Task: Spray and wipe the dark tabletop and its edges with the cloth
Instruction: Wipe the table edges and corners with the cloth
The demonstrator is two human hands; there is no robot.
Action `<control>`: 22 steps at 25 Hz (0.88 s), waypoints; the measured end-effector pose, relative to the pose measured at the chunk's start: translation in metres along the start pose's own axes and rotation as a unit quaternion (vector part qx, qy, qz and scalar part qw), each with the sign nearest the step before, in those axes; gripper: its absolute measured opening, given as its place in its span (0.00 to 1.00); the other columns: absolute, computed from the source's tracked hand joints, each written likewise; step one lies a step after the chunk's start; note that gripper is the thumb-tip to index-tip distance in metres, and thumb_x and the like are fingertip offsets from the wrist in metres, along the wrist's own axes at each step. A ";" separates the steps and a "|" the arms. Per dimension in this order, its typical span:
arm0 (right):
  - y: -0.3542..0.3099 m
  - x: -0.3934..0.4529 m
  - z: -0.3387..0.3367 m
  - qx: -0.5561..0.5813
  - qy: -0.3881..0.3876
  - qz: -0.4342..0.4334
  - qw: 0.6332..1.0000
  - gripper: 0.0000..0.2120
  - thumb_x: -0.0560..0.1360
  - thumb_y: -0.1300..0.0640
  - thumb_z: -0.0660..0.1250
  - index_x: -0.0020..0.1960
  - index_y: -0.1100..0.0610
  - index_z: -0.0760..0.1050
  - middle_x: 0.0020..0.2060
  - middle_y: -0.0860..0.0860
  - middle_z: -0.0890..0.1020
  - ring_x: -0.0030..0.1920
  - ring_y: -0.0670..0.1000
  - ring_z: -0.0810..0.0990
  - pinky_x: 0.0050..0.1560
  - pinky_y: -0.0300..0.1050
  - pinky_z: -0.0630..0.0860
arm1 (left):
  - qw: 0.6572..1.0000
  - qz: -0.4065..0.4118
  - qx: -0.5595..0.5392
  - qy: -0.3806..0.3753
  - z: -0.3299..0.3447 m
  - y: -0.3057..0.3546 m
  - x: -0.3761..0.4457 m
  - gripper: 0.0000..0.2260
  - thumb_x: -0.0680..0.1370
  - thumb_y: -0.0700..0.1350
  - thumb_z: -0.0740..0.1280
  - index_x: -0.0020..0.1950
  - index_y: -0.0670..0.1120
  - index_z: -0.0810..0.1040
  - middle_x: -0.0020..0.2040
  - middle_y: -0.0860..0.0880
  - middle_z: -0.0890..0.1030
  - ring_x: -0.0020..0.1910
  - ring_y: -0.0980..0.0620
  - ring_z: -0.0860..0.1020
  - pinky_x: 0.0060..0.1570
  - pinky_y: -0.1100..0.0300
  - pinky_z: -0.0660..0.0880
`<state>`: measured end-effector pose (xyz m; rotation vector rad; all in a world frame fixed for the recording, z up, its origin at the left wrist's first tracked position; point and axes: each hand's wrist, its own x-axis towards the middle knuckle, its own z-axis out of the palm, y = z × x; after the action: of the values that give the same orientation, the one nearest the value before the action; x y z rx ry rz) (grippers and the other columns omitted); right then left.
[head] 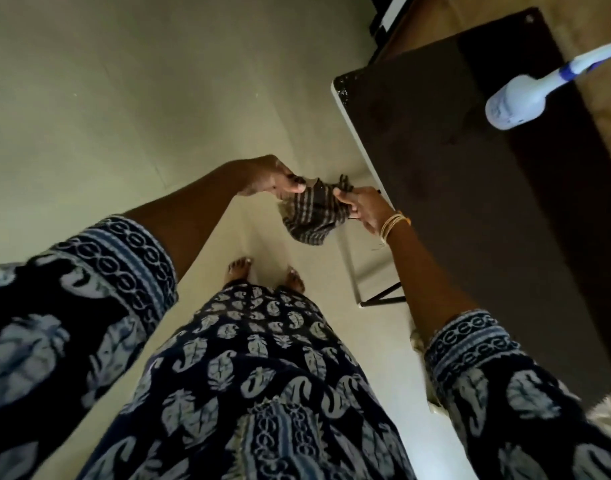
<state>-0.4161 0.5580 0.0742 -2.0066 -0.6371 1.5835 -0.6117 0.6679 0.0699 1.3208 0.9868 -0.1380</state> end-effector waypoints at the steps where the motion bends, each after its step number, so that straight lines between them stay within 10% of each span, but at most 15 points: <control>1: 0.001 -0.002 0.003 0.086 0.001 -0.007 0.996 0.08 0.77 0.58 0.67 0.49 0.63 0.78 0.44 0.58 0.83 0.45 0.54 0.82 0.50 0.47 0.77 | 0.999 0.009 -0.037 -0.015 -0.005 0.003 0.001 0.03 0.75 0.41 0.71 0.47 0.42 0.82 0.40 0.49 0.83 0.43 0.53 0.80 0.51 0.61 0.75; 8: -0.042 0.021 0.026 0.240 0.110 -0.060 0.963 0.12 0.75 0.50 0.69 0.50 0.59 0.80 0.51 0.61 0.83 0.56 0.61 0.81 0.63 0.61 0.75 | 0.949 -0.008 -0.316 -0.022 -0.010 0.032 0.014 0.08 0.78 0.49 0.67 0.49 0.45 0.79 0.46 0.46 0.84 0.46 0.50 0.83 0.51 0.56 0.76; 12: -0.073 0.033 0.027 0.206 0.224 -0.072 0.950 0.10 0.76 0.50 0.68 0.45 0.56 0.79 0.47 0.57 0.84 0.51 0.58 0.83 0.59 0.58 0.78 | 0.958 -0.082 -0.250 -0.117 -0.014 0.046 0.013 0.23 0.73 0.57 0.70 0.62 0.44 0.79 0.55 0.45 0.84 0.55 0.47 0.82 0.57 0.55 0.77; 22: -0.074 0.035 0.037 0.069 0.360 -0.015 0.930 0.16 0.77 0.48 0.66 0.58 0.58 0.75 0.48 0.50 0.80 0.46 0.48 0.78 0.46 0.39 0.74 | 0.938 -0.108 -0.321 -0.078 -0.013 0.039 0.049 0.08 0.76 0.44 0.69 0.52 0.41 0.79 0.44 0.42 0.84 0.43 0.46 0.82 0.49 0.51 0.78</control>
<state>-0.4492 0.6404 0.0886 -2.2353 -0.2511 0.7377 -0.5655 0.7120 0.0668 0.5923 0.9307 -0.0759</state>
